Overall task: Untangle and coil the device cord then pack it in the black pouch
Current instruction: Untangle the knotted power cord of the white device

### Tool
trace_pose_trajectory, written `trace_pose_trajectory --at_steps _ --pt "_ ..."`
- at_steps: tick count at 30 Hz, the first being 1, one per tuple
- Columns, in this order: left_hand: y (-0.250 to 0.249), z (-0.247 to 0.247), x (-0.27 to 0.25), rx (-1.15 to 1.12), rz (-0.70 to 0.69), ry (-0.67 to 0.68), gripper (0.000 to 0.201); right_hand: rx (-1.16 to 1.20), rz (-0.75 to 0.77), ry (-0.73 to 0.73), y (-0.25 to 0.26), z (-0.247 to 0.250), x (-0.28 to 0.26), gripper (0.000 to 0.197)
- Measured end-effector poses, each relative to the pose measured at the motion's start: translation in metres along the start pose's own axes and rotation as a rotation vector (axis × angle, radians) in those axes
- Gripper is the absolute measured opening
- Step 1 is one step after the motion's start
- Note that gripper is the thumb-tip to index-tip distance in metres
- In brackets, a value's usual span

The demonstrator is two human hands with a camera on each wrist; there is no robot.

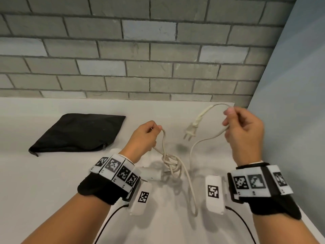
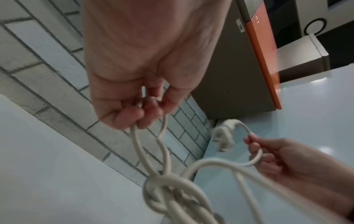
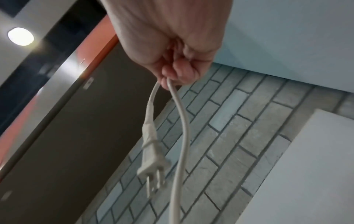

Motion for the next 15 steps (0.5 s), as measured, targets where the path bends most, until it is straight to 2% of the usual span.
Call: trace_pose_trajectory --at_steps 2,7,9,11,13,15 --pt "-0.004 -0.001 -0.004 -0.058 -0.021 0.038 0.023 -0.027 -0.052 -0.052 -0.007 0.011 0.006 0.017" --pt "-0.017 -0.007 -0.011 -0.179 -0.118 0.161 0.021 -0.207 -0.207 0.119 -0.034 0.003 -0.002 0.018" --pt "-0.022 -0.007 -0.013 -0.181 -0.170 0.184 0.016 -0.205 -0.269 0.231 -0.041 -0.006 -0.010 0.013" --pt "-0.025 -0.006 -0.015 -0.204 -0.228 0.199 0.015 -0.290 -0.298 0.348 -0.045 -0.013 -0.016 0.037" --pt "-0.024 -0.005 -0.015 -0.250 -0.266 0.210 0.012 -0.368 -0.227 0.480 -0.037 -0.022 -0.021 0.050" --pt "-0.026 -0.005 -0.018 -0.306 -0.301 0.248 0.006 -0.276 -0.157 0.694 -0.027 -0.035 -0.028 0.052"
Point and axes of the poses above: each hand's wrist, its own x-axis towards the middle knuckle, its own z-axis out of the back of the hand, y = z × x, the point moved 2 cm from there along x, towards the middle knuckle, and after that the axes turned 5 degrees about y, right-handed, at the moved point
